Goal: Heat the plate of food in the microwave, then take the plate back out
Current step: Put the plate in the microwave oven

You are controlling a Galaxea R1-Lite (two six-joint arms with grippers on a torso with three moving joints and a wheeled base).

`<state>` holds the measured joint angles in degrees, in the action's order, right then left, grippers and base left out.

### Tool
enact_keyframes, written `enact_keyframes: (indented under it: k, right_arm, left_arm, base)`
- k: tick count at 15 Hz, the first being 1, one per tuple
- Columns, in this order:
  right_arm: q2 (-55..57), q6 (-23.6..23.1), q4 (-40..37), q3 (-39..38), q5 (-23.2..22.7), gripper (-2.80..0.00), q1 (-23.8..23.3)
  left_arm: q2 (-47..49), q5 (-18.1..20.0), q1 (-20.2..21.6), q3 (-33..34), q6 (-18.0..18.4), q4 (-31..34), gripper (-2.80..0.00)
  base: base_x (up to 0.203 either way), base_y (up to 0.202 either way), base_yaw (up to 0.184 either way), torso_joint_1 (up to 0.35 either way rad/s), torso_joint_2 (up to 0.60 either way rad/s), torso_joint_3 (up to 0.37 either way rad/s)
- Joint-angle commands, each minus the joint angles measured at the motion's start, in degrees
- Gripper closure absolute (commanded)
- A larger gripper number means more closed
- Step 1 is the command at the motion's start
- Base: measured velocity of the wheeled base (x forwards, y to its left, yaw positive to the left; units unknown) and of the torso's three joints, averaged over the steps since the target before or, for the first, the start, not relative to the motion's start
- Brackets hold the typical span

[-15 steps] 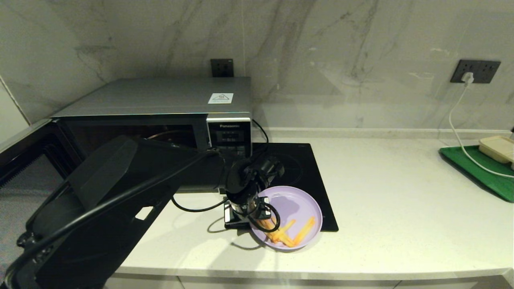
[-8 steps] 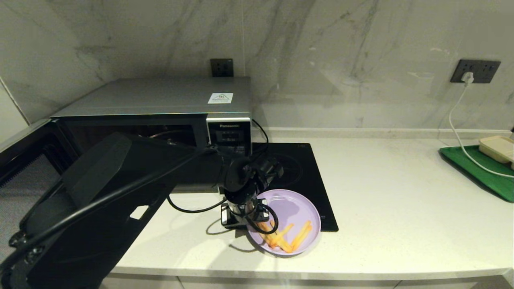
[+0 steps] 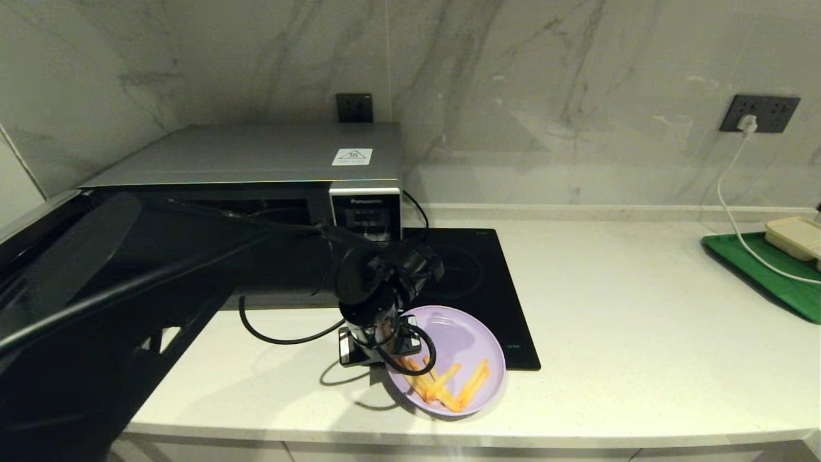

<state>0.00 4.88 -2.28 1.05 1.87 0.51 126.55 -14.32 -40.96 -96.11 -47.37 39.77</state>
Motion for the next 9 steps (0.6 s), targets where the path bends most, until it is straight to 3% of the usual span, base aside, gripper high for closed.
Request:
enact_keyframes:
  k: [1,6,9]
  right_arm:
    - [0.0,0.0,0.0,0.0,0.1,0.00,0.0]
    - [0.0,0.0,0.0,0.0,0.1,0.00,0.0]
    - [0.0,0.0,0.0,0.0,0.1,0.00,0.0]
  left_arm:
    - [-3.2,-0.1,0.0,2.3,-0.3,0.1,0.00]
    - [-6.4,0.5,0.5,5.9,-3.0,-0.1,0.00]
    - [-7.9,4.2,0.7,5.8,-3.2,-0.3,0.00]
  base:
    - [0.000,0.000,0.000,0.000,0.00,0.000]
    - [0.000,0.000,0.000,0.000,0.00,0.000]
    - [0.000,0.000,0.000,0.000,0.00,0.000]
